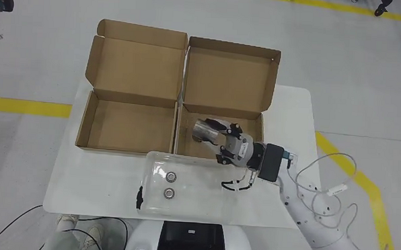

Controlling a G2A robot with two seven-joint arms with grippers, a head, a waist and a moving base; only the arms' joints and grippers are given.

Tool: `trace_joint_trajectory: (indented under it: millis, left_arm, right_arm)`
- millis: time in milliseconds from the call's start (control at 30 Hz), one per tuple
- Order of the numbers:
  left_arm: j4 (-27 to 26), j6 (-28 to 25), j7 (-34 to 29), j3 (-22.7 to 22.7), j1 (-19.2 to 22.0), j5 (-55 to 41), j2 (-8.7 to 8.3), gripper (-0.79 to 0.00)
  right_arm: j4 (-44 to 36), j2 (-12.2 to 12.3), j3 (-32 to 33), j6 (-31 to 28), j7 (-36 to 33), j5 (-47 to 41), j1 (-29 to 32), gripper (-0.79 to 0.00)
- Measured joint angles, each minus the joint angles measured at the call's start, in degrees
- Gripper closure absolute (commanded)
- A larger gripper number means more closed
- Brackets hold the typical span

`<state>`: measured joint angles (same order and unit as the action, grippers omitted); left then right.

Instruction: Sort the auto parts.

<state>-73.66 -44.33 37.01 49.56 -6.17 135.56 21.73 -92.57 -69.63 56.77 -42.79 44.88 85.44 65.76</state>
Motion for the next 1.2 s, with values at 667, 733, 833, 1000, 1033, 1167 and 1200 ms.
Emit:
trace_joint_trajectory:
  millis: [667,733,833,1000,1033,1167,1200]
  left_arm:
    - [0.00,0.00,0.00,0.00,0.00,0.00,0.00,-0.785]
    - [0.00,0.00,0.00,0.00,0.00,0.00,0.00,-0.785]
    - [0.00,0.00,0.00,0.00,0.00,0.00,0.00,-0.785]
    - [0.00,0.00,0.00,0.00,0.00,0.00,0.00,-0.785]
    - [0.00,0.00,0.00,0.00,0.00,0.00,0.00,-0.785]
    - [0.00,0.00,0.00,0.00,0.00,0.00,0.00,-0.785]
    - [0.00,0.00,0.00,0.00,0.00,0.00,0.00,-0.785]
  right_arm:
    - [-6.71,-0.14,4.02,15.89,-53.60,-17.34,2.78,0.000]
    - [-7.53,-0.11,4.13,17.44,-57.65,-18.12,3.32,0.000]
    - [-8.04,-0.08,4.21,18.40,-63.45,-20.13,3.51,0.000]
    - [-7.28,-0.14,3.84,19.12,-72.73,-23.93,2.48,0.000]
    - [-7.02,-0.19,3.69,19.62,-74.79,-24.71,2.08,0.000]
    - [-5.96,-0.36,2.97,21.78,-81.49,-26.84,0.93,0.000]
    - [-5.65,-0.41,2.80,22.37,-83.06,-27.36,0.65,0.000]
